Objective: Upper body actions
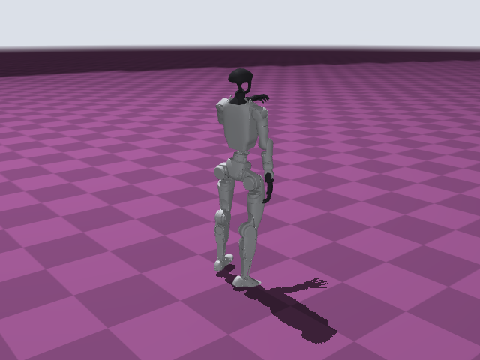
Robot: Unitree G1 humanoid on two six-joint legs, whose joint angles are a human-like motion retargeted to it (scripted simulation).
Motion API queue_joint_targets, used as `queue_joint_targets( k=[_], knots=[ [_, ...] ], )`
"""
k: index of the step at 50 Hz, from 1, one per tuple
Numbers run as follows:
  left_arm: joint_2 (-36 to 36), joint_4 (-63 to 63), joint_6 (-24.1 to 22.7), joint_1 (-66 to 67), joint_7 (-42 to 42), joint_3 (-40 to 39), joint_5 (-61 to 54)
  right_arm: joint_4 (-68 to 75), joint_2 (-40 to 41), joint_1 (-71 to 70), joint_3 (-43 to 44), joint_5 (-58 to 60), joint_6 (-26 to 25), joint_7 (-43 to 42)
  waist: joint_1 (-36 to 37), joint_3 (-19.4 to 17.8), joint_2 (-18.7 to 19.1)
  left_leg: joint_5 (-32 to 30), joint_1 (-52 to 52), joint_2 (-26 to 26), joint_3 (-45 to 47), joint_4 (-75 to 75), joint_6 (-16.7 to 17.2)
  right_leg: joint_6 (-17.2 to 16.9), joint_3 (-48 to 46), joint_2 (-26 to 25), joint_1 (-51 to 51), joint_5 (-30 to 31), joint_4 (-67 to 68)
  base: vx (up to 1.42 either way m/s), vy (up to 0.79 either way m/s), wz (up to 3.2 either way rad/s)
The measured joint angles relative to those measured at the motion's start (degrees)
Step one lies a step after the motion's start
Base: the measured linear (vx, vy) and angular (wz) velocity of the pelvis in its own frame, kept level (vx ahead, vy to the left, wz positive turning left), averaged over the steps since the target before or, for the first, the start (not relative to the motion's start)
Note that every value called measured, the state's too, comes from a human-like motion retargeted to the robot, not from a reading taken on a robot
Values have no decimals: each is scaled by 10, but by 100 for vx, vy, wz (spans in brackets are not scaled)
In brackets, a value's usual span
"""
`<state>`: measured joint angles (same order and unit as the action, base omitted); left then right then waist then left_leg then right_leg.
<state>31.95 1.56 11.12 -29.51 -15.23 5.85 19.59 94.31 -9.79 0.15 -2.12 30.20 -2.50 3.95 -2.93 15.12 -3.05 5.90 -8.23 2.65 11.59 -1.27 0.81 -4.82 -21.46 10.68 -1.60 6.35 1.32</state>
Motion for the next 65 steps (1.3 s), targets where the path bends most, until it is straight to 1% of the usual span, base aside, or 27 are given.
queue_joint_targets(
  k=[2, 3, 5, 6, 8, 10, 11, 14, 17, 20, 22, 25, 26, 28, 33, 37, 38, 40, 45, 48, 51, 53, 55, 58, 60, 62, 65],
  knots=[
    [1, 27, -39, 15, 162, -19, -19, -6, 1, -4, 1, 6, 4, -4, 2, 0, 4, 2, 1, -2, 6, 0, 1, 0, 11, 0, -6, 0, 4, 2, 0, -35],
    [2, 43, -78, 23, 254, -31, -14, -9, 2, -4, 0, 5, 7, -7, 2, -1, 5, 3, 3, -3, 9, 1, 1, 0, 16, -1, -9, 0, 5, 2, -1, -35],
    [10, 84, -180, 41, 422, -65, 38, -13, 3, -5, -2, 1, 13, -10, 3, -3, 7, 4, 6, -4, 15, 2, 1, 1, 24, -2, -12, 1, 7, 0, -1, -32],
    [15, 103, -206, 50, 499, -85, 78, -14, 4, -5, -4, -1, 13, -10, 3, -5, 8, 5, 7, -5, 17, 3, 1, 1, 27, -2, -13, 1, 8, 0, -2, -26],
    [27, 143, -231, 66, 622, -120, 149, -14, 5, -5, -6, -4, 13, -9, 3, -6, 10, 5, 10, -7, 22, 4, 2, 1, 32, -4, -15, 2, 8, 0, -1, -10],
    [38, 178, -235, 80, 686, -143, 184, -13, 6, -5, -10, -6, 11, -5, 2, -7, 12, 6, 11, -8, 24, 6, 2, 1, 34, -5, -17, 2, 9, 0, 0, 0],
    [39, 188, -236, 83, 692, -146, 180, -12, 7, -3, -12, -6, 11, -4, 0, -7, 12, 5, 12, -8, 24, 6, 1, 1, 33, -5, -15, 2, 9, 0, 0, 0],
    [40, 200, -228, 88, 678, -154, 160, -11, 9, 0, -19, -2, 11, -2, -2, -8, 11, 5, 13, -8, 23, 6, 1, 1, 31, -7, -11, 1, 6, 0, 0, 0],
    [27, 176, -191, 79, 629, -173, 141, -9, 11, 2, -23, 5, 12, -8, 5, -8, 7, 6, 15, -8, 29, 6, 0, 1, 37, -8, -9, -1, 7, 0, 0, 0],
    [2, 96, -152, 48, 546, -183, 107, -8, 11, 5, -25, 7, 13, -8, 15, -6, 4, 6, 17, -8, 34, 6, 0, 2, 42, -8, -8, -2, 9, 0, 0, 0],
    [-8, -29, -110, 6, 444, -186, 78, -6, 8, 6, -25, 6, 14, -1, 26, -2, 0, 6, 18, -8, 39, 5, 0, 2, 47, -7, -9, -4, 12, 0, 1, -9],
    [16, -123, -30, -16, 380, -172, 66, -7, 4, -1, -22, 17, 11, 7, 20, -3, -1, 6, 17, -7, 32, 4, -1, 2, 40, -6, -6, -3, 12, -2, -2, 21],
    [23, -115, -32, -10, 379, -172, 66, -12, 3, -3, -19, 23, 10, 7, 12, -5, 1, 5, 17, -7, 25, 3, -1, 2, 33, -7, -4, -1, 10, 3, -4, 45],
    [32, -85, -64, 11, 409, -177, 72, -22, 3, -5, -18, 28, 12, 0, 0, -9, 7, 4, 15, -8, 18, 3, -2, 2, 26, -8, -5, 1, 8, 3, -1, 15],
    [35, -24, -224, 84, 565, -179, 144, -18, 1, -9, -27, -1, 30, -24, -6, -16, 6, 5, 13, -7, 21, 2, -3, 2, 29, -7, -8, 4, 8, -4, -1, -8],
    [23, -33, -357, 162, 663, -135, 219, -7, 4, -10, -12, -1, 10, -7, 12, -24, -4, 6, 12, -6, 31, 0, -3, 1, 36, -3, -11, 3, 12, -1, -2, -16],
    [18, -51, -372, 180, 661, -120, 231, -7, 4, -8, -11, -1, 10, -4, 24, -25, -7, 7, 12, -6, 40, 0, -3, 1, 46, -2, -14, 2, 15, 0, 0, -67],
    [0, -102, -374, 215, 625, -87, 250, -8, 4, -4, -13, -2, 13, -4, 45, -30, -14, 10, 14, -7, 56, 0, -2, 0, 63, 1, -20, 0, 20, -1, 1, -70],
    [-62, -276, -330, 278, 504, -30, 299, -10, 5, 0, -16, 5, 18, -13, 85, -45, -25, 14, 15, -10, 84, -2, -2, -10, 93, 10, -28, -4, 32, -3, 1, -44],
    [-113, -438, -299, 289, 496, -14, 333, -12, 5, 0, -15, 6, 18, -8, 93, -58, -31, 16, 16, -7, 83, -4, -4, -14, 91, 16, -26, -3, 35, 0, 1, 14],
    [-155, -626, -275, 285, 497, -14, 337, -16, 3, -3, -13, 5, 18, -7, 55, -76, -30, 12, 16, 6, 37, -8, -9, -14, 39, 22, -3, 8, 22, -1, 3, 125],
    [-177, -739, -245, 286, 483, -26, 317, -19, 2, -4, -16, 6, 20, -8, 35, -83, -30, 11, 16, 14, 14, -10, -13, -16, 14, 25, 12, 13, 14, 1, 3, 94],
    [-196, -845, -193, 286, 447, -51, 277, -22, 1, -6, -19, 8, 21, -9, 36, -86, -31, 13, 18, 17, 11, -9, -15, -18, 12, 27, 14, 14, 14, 8, 10, 8],
    [-213, -952, -82, 293, 319, -103, 184, -27, 1, -11, -22, 11, 22, -11, 38, -91, -32, 17, 20, 20, 13, -8, -19, -22, 15, 31, 10, 16, 19, 4, 4, -11],
    [-220, -984, -28, 309, 240, -141, 106, -31, 3, -16, -24, 12, 28, -9, 39, -95, -32, 19, 21, 21, 16, -6, -21, -26, 18, 33, 5, 16, 25, 7, 8, -24],
    [-230, -990, -25, 331, 211, -184, 3, -39, 5, -18, -28, 9, 34, -2, 41, -97, -32, 22, 20, 20, 19, -6, -23, -30, 23, 35, -3, 14, 35, 5, 5, -26],
    [-244, -987, -58, 359, 197, -244, -143, -53, 7, -17, -36, 4, 44, 10, 48, -101, -32, 25, 18, 17, 27, -5, -25, -39, 41, 37, -21, 7, 60, 6, 7, -30]
  ],
)
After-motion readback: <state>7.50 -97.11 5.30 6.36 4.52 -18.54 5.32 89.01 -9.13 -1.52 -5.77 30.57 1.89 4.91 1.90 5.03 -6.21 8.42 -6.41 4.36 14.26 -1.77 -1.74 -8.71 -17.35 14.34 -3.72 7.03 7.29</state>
